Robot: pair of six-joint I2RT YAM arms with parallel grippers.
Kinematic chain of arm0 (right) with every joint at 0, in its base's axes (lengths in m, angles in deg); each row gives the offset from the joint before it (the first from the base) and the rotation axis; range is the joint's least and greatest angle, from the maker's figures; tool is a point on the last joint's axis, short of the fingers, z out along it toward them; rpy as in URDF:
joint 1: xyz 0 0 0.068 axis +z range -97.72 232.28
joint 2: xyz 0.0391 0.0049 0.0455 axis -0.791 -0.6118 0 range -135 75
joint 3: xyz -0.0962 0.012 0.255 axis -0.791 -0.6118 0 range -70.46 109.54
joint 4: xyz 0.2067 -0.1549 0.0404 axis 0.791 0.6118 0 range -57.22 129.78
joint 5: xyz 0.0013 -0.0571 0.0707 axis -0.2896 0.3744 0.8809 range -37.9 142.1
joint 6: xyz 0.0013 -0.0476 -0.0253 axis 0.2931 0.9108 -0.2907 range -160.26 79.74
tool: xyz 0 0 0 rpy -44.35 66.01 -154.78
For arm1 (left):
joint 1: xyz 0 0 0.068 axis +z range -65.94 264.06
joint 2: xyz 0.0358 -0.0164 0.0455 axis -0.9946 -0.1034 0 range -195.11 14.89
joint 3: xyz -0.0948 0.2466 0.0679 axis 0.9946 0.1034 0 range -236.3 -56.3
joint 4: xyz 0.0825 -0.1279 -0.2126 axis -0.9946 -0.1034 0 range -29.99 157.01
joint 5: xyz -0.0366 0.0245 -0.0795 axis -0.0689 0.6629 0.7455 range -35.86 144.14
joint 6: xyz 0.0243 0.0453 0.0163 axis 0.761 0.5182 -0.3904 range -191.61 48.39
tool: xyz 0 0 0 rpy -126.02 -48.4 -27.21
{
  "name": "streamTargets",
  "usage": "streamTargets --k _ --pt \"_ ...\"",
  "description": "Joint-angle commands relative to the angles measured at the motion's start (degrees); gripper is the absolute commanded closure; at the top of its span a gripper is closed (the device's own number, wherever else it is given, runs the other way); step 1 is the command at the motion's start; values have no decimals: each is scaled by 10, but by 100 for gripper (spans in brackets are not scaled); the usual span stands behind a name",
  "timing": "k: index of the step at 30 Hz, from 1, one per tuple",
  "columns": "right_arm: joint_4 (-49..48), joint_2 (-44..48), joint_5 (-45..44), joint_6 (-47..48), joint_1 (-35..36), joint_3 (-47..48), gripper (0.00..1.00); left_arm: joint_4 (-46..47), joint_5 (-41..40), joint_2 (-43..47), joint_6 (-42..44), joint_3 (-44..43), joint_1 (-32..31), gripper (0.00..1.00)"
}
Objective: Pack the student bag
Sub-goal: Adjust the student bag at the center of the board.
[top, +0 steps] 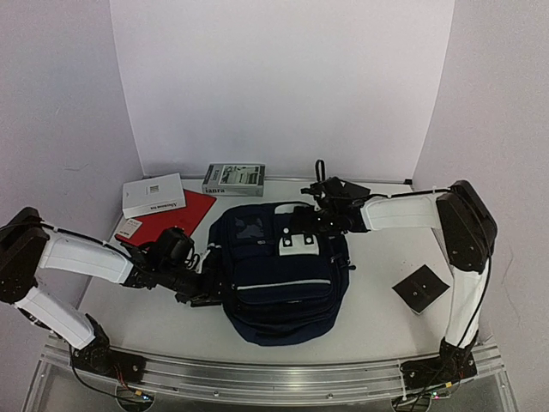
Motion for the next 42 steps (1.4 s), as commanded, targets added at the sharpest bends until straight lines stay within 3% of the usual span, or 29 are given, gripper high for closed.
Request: streamTargets --k 1,6,11,16,20,27,33,37,42 --pt "71 114 -27 -19 7 -45 3 -126 -102 75 31 -51 7 30" --pt "118 216 -1 -115 8 -139 4 -189 -153 85 39 -95 11 20" --pt "116 270 42 -214 52 -207 9 -98 -67 50 44 -104 11 15" --pt "120 256 40 -273 127 -224 29 -50 -25 0 37 -121 7 15" --pt "129 230 18 -311 160 -237 34 -55 -37 -25 44 -135 -2 16" --pt "146 269 -21 -345 181 -268 32 -34 -7 -68 44 -157 -33 20" --pt "156 294 -40 -358 178 -303 30 17 21 -171 50 -233 -79 26" --pt "172 312 -57 -366 176 -313 31 9 -5 -161 67 -253 -87 26" --pt "250 359 -110 -375 158 -317 30 -69 -74 -104 101 -237 -86 22"
